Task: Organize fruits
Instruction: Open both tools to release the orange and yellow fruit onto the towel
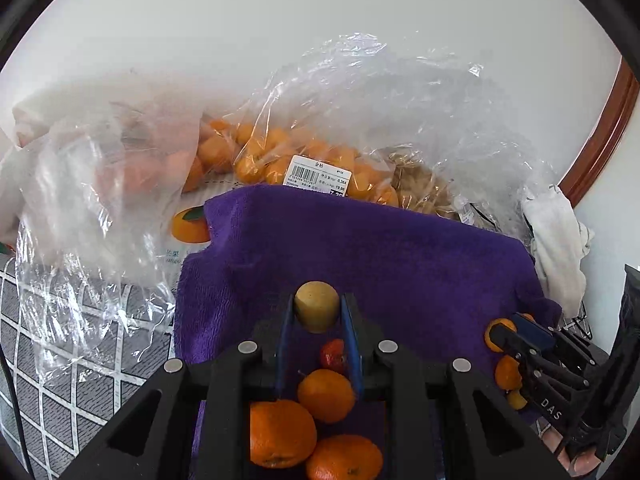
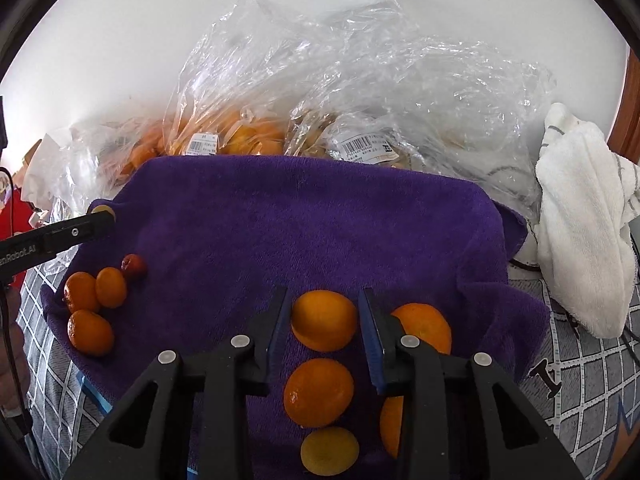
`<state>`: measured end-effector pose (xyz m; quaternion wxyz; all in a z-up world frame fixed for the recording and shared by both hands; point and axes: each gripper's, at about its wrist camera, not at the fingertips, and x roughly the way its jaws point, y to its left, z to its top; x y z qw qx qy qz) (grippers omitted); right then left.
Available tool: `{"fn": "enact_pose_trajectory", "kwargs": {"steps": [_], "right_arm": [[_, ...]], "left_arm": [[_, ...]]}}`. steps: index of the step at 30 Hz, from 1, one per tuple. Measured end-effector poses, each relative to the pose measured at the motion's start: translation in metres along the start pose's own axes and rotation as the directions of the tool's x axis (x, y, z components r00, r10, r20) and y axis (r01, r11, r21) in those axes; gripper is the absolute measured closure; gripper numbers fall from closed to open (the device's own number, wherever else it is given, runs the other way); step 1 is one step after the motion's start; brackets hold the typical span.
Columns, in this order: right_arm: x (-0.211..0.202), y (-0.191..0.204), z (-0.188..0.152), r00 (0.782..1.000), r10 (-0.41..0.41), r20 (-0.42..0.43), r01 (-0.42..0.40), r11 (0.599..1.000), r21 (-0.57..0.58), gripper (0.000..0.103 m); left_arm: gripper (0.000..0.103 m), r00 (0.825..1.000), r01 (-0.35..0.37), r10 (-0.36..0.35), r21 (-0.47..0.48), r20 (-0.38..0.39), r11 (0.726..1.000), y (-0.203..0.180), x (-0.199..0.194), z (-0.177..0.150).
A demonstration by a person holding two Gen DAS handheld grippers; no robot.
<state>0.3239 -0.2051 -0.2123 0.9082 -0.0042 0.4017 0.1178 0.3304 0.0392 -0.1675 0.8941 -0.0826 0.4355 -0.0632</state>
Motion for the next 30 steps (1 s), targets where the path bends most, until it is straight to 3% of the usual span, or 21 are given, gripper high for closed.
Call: {"fn": "enact_pose_trajectory", "kwargs": {"steps": [16, 19, 22, 24, 30], "right_arm": [[-0.02, -0.002, 0.003, 1.0, -0.003, 0.03, 0.002, 1.0, 0.017, 0.069], [-0.026, -0.004, -0.001, 0.999, -0.02, 0.028, 0.019, 0.999, 0.028, 0.069], [-0.035, -0.008, -0.006, 1.0, -0.023, 0.02, 0.022, 0.999, 0.05, 0.069], [-0.045, -0.009, -0.008, 0.999, -0.043, 0.026, 0.042, 0.997, 0.059, 0.069], [-0.099, -0.013, -0.024, 0.995, -0.076, 0.063, 0.069, 0.993, 0.098, 0.066]], "left_arm": [[0.08, 0.993, -0.062, 0.063, 0.008, -0.103, 0.998, -0.003, 0.036, -0.002], [0.072, 0.99, -0.068, 0.071, 0.028, -0.125, 0.997, -0.008, 0.038, -0.003], [0.067, 0.991, -0.065, 0.068, 0.025, -0.112, 0.998, -0.013, 0.024, -0.004], [0.054, 0.993, -0.069, 0.072, 0.033, -0.091, 0.997, -0.016, 0.009, -0.006], [0.046, 0.998, -0.058, 0.059, 0.073, -0.014, 0.996, -0.028, -0.06, -0.025]]}}
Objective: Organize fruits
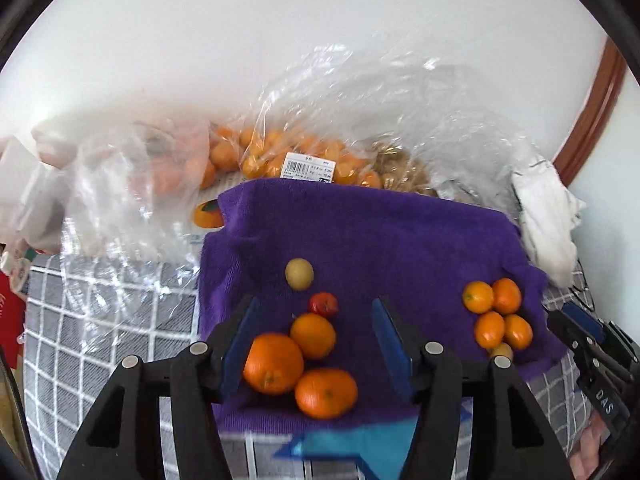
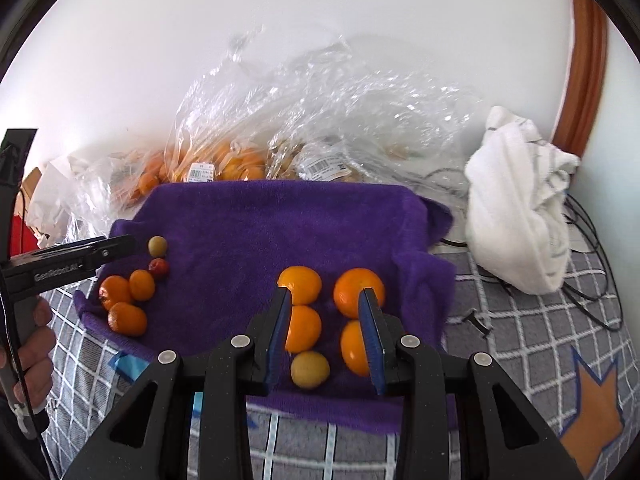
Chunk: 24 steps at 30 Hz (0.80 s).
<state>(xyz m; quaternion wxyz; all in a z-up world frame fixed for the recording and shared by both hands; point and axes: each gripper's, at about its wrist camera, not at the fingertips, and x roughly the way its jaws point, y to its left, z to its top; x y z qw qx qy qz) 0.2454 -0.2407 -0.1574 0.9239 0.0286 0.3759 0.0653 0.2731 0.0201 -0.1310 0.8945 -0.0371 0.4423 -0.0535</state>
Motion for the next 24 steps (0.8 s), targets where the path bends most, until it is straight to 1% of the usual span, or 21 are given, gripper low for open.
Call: {"fn": "enact_pose_trajectory", "kwargs": {"steps": [1, 3, 6, 9, 11, 12, 13, 14, 15, 18, 21, 24], "right_arm": [[-0.01, -0.002, -0.002, 1.0, 0.0, 0.005, 0.0, 1.0, 0.009, 0.063], [-0.026, -0.003, -0.009, 1.0, -0.001, 0.011, 0.001, 1.0, 0.017, 0.063], [-0.054, -0.004, -0.024, 1.0, -0.012, 0.024, 0.011, 1.0, 0.008, 0.063], [-0.078, -0.004, -0.039, 0.999, -0.023, 0.029, 0.023, 1.0, 0.009, 0.062], [-0.096, -0.007, -0.051, 0.999, -0.025, 0.041, 0.024, 1.0, 0.018, 0.05], [-0.106, -0.008, -0.058, 0.998, -0.014, 0.062, 0.013, 1.0, 0.023, 0.037], [-0.114, -0.009, -0.063, 0.997, -0.006, 0.082, 0.004, 1.0, 0.022, 0.027], [-0.123, -0.009, -0.068, 0.995, -0.003, 0.102, 0.001, 1.0, 0.019, 0.025], [-0.131, -0.009, -0.073, 0.993, -0.009, 0.118, 0.007, 1.0, 0.018, 0.023], [-0.152, -0.005, -0.086, 0.99, -0.03, 0.138, 0.032, 0.999, -0.014, 0.016], [-0.173, -0.004, -0.098, 0.986, -0.051, 0.161, 0.057, 0.998, -0.029, 0.013], [-0.192, -0.007, -0.109, 0.983, -0.048, 0.177, 0.051, 0.999, -0.015, 0.011]], "left_arm": [[0.044, 1.0, -0.001, 0.001, 0.01, 0.013, 1.0, -0.001, -0.012, -0.004], [0.034, 0.999, -0.018, 0.017, 0.02, 0.048, 1.0, -0.002, -0.035, -0.016], [0.031, 0.994, -0.038, 0.035, 0.03, 0.103, 0.999, -0.004, -0.07, -0.038], [0.028, 0.991, -0.043, 0.04, 0.023, 0.129, 0.999, -0.004, -0.102, -0.059], [0.028, 0.989, -0.038, 0.035, 0.022, 0.142, 0.999, -0.002, -0.117, -0.072], [0.027, 0.988, -0.041, 0.036, 0.027, 0.151, 0.999, -0.004, -0.124, -0.08], [0.025, 0.987, -0.046, 0.041, 0.028, 0.158, 0.999, -0.005, -0.132, -0.086], [0.021, 0.986, -0.048, 0.043, 0.023, 0.162, 0.999, -0.006, -0.138, -0.092], [0.019, 0.986, -0.047, 0.043, 0.019, 0.163, 0.999, -0.008, -0.143, -0.098], [0.018, 0.984, -0.04, 0.036, 0.022, 0.174, 0.999, -0.015, -0.16, -0.113], [0.016, 0.977, -0.048, 0.041, 0.028, 0.208, 0.998, -0.023, -0.176, -0.125], [0.015, 0.973, -0.061, 0.051, 0.035, 0.226, 0.998, -0.028, -0.189, -0.134]]}}
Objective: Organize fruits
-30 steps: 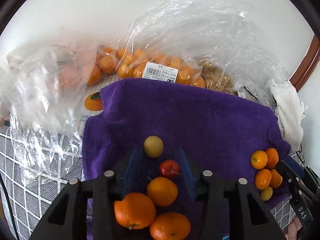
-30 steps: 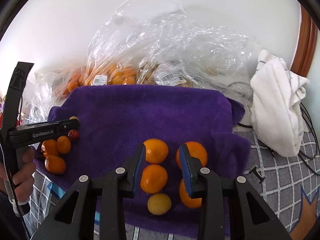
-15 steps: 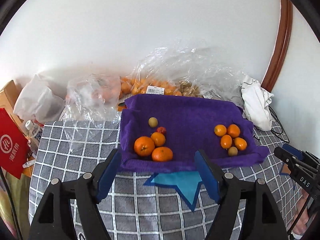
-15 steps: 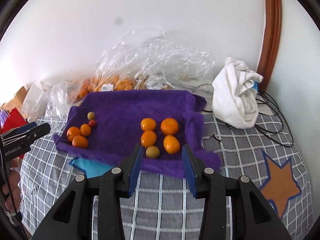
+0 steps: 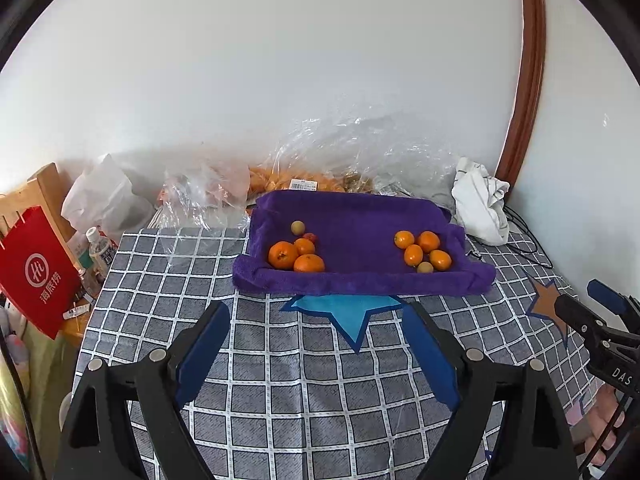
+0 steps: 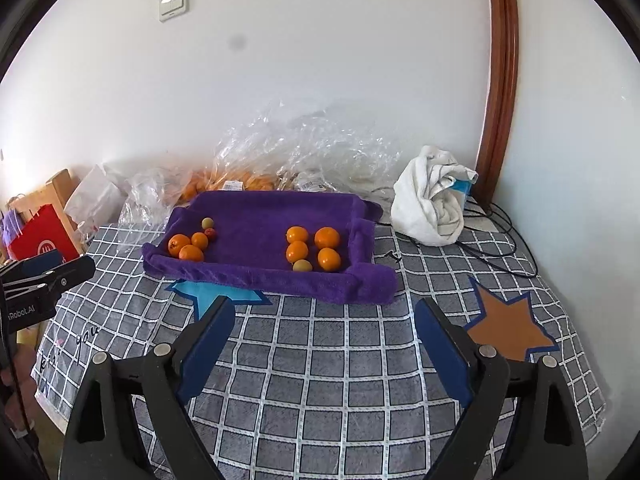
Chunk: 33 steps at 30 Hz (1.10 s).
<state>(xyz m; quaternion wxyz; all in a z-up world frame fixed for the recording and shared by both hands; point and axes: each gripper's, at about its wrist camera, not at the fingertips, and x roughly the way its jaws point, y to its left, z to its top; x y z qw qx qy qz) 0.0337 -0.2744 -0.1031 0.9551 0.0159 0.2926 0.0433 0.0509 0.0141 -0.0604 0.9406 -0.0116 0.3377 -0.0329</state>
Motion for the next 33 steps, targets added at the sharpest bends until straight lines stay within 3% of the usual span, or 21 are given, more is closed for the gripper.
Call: {"fn": "enact_pose_trajectory", "kwargs": {"steps": [11, 33], "right_arm": [[-0.033, -0.013, -0.009, 0.999, 0.015, 0.041, -0.016, 1.0, 0.027, 0.009], [-0.038, -0.016, -0.012, 0.999, 0.003, 0.045, -0.005, 0.999, 0.043, 0.008]], "left_arm": [[0.014, 0.999, -0.02, 0.019, 0.018, 0.041, 1.0, -0.014, -0.03, -0.004], [0.014, 0.998, -0.027, 0.026, 0.012, 0.049, 1.0, -0.017, -0.037, -0.007]]}}
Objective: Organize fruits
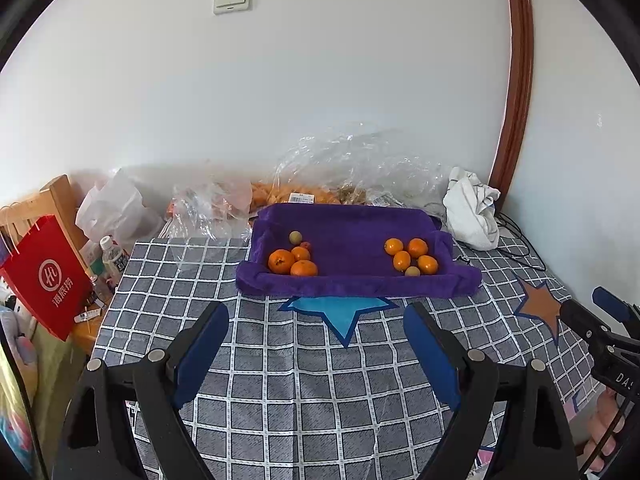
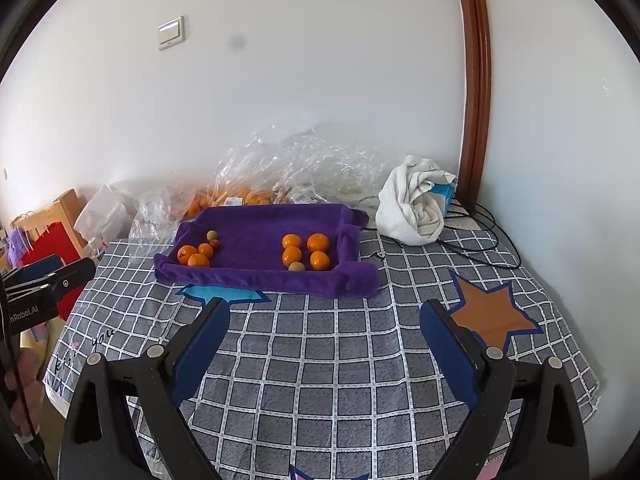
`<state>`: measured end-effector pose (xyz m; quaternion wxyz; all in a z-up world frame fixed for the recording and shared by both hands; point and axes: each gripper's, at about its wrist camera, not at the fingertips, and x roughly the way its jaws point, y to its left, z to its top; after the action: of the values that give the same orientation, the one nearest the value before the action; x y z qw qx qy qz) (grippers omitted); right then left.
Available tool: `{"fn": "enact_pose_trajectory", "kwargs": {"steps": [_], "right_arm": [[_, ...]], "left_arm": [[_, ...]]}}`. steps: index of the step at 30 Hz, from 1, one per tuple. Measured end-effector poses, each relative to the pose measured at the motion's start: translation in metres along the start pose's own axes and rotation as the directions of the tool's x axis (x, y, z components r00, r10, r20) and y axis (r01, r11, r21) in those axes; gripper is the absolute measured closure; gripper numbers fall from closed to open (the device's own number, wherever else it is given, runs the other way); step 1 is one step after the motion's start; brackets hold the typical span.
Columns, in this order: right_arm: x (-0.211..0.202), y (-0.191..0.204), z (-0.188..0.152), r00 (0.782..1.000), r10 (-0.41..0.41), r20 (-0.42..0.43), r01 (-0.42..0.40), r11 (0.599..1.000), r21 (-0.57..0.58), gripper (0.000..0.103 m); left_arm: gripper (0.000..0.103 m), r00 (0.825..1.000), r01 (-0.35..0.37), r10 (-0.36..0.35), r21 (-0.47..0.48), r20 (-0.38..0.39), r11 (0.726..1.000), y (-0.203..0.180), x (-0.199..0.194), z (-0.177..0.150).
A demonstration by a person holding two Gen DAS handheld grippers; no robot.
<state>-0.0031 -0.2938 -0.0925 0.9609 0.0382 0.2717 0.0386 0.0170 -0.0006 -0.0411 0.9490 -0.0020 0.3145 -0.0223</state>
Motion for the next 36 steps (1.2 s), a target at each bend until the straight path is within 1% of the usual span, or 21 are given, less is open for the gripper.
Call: {"fn": "enact_pose_trajectory", "kwargs": {"steps": [10, 36], "right_arm": [[-0.0008, 0.003, 0.0005, 1.0, -0.015, 0.0, 0.015, 1.0, -0.002, 0.008], [-0.0007, 0.0065, 0.0009, 1.0, -0.015, -0.001, 0.015, 1.0, 0.0, 0.007]], "left_arm": [[0.014, 1.0, 0.003, -0.002, -0.009, 0.005, 1.0, 0.0021, -0.0031, 0.0003], [0.014, 1.0, 0.004, -0.004, -0.015, 0.004, 1.0, 0.0039, -0.0045, 0.0003]]}}
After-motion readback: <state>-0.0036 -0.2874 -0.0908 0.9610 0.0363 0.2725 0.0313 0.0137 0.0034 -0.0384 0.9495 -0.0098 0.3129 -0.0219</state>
